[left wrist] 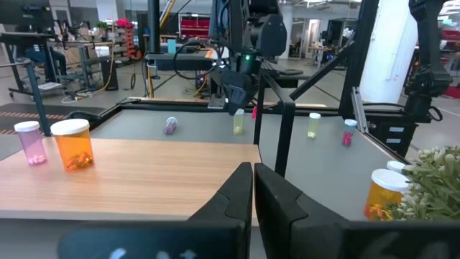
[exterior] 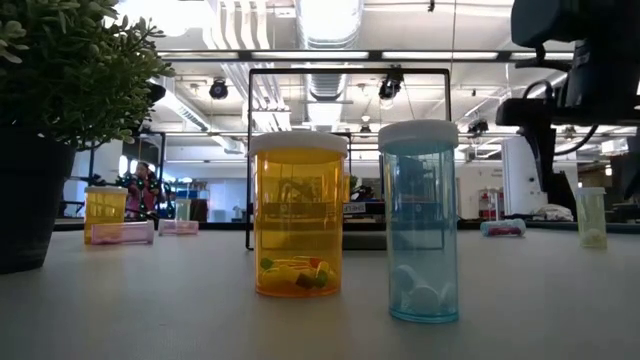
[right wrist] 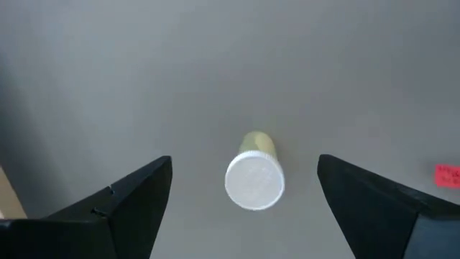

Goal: Pick and place medicine bottles onto shelf by color
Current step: Put the middle right yellow pill bottle on the shelf

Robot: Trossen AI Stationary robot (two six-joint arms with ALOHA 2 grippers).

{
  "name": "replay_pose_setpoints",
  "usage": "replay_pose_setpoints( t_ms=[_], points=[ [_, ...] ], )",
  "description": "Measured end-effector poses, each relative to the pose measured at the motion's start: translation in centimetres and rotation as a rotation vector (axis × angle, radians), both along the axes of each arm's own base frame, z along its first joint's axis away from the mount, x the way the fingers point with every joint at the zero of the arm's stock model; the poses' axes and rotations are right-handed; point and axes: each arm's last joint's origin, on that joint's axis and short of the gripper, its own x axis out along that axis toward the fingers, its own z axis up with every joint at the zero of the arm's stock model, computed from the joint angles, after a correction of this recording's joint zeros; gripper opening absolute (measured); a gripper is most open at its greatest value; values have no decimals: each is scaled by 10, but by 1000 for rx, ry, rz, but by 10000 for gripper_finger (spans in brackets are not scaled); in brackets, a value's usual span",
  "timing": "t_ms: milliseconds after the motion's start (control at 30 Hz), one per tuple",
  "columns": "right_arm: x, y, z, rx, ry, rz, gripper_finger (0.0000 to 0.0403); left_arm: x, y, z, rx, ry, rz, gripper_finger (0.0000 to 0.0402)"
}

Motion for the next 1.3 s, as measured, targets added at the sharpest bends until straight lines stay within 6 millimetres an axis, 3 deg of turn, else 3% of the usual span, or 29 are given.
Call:
replay_pose_setpoints(
  t_ms=[467, 700, 1300],
  points=[
    [-2, -1, -4, -17, 27, 102, 327, 0, 0, 0, 0, -1, 1, 0],
    [8, 1, -18, -63, 114, 224, 327, 0, 0, 0, 0, 0, 0, 0],
    [19, 3, -17, -89, 146, 301, 326, 0, 0, 0, 0, 0, 0, 0]
  ],
)
